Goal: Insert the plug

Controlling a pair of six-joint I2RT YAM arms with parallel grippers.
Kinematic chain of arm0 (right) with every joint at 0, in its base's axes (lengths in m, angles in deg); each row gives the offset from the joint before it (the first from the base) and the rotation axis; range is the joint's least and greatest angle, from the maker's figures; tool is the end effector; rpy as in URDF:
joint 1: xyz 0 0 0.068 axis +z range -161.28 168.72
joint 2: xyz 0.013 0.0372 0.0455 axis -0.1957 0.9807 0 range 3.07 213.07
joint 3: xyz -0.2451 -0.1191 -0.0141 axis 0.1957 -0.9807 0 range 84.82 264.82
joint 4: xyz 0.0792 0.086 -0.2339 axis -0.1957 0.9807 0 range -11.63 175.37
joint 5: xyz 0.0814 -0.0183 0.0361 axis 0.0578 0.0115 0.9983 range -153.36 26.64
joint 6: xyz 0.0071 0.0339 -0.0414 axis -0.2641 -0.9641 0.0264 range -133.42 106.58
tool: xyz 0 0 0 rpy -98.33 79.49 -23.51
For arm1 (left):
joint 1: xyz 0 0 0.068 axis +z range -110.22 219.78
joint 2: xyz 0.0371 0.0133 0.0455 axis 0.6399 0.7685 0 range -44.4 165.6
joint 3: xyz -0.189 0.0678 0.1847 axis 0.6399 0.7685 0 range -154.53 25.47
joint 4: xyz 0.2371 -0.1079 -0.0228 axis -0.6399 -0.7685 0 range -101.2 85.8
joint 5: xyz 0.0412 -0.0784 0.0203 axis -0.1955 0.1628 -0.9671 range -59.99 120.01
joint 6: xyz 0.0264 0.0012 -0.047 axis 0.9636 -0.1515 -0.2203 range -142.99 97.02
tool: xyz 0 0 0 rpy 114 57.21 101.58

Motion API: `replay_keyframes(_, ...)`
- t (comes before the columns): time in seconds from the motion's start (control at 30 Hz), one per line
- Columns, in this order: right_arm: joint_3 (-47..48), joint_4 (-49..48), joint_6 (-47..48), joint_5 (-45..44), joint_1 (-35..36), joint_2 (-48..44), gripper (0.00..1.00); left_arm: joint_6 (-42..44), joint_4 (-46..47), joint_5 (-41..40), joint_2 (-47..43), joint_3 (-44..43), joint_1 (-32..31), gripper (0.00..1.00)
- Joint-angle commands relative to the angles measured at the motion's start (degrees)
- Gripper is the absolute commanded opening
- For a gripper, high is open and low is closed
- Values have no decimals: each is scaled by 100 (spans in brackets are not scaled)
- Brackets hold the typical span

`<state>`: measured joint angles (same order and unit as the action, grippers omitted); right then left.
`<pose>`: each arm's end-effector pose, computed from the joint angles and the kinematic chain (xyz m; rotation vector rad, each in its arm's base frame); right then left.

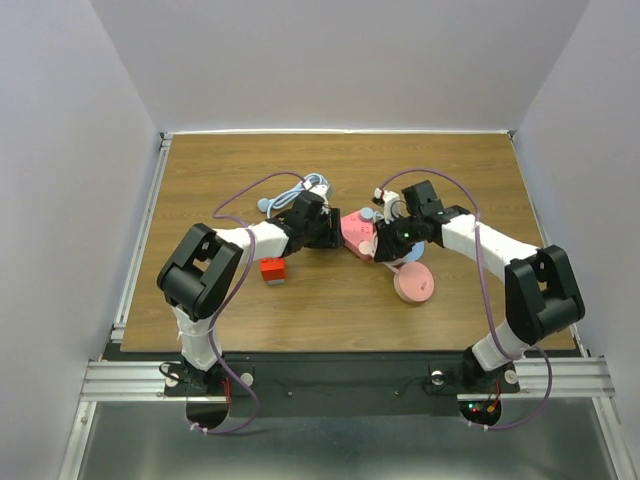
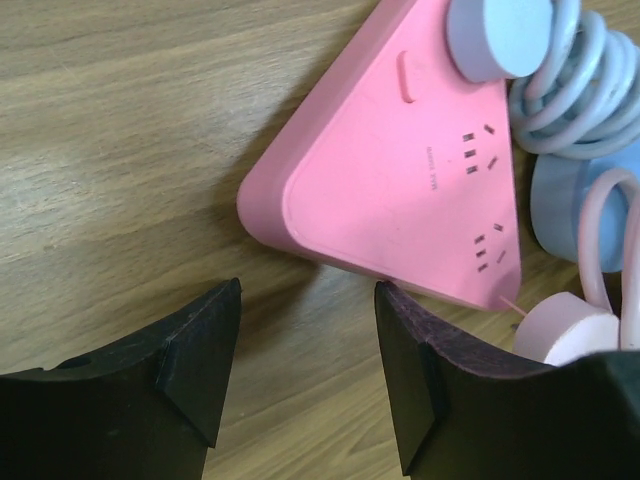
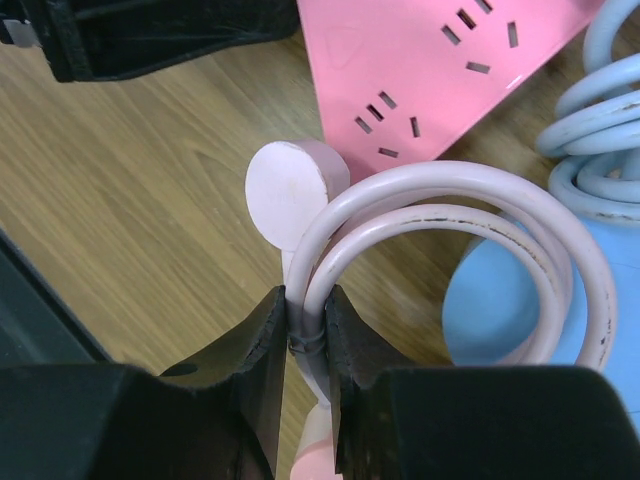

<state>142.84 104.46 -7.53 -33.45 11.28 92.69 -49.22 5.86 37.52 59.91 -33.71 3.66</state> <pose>0.2836 0.1371 0.2116 -0.8190 2.4261 0.7819 0.3123 -0.2336 0.1751 0.2738 2.2634 -0.7411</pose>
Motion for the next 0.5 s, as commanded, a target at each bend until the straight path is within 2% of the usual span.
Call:
replay_keyframes(0.0,60,-411,123,-257,-7,55,1,-39,206,-4,80,-252,114,67)
replay_keyframes(0.17,95,-614,105,-363,2,55,0,-39,198,49,230,-358,158,67)
replay_keyframes(0.47,385,-684,281,-145,-24,64,1,-197,425,382,-130,-200,167,66)
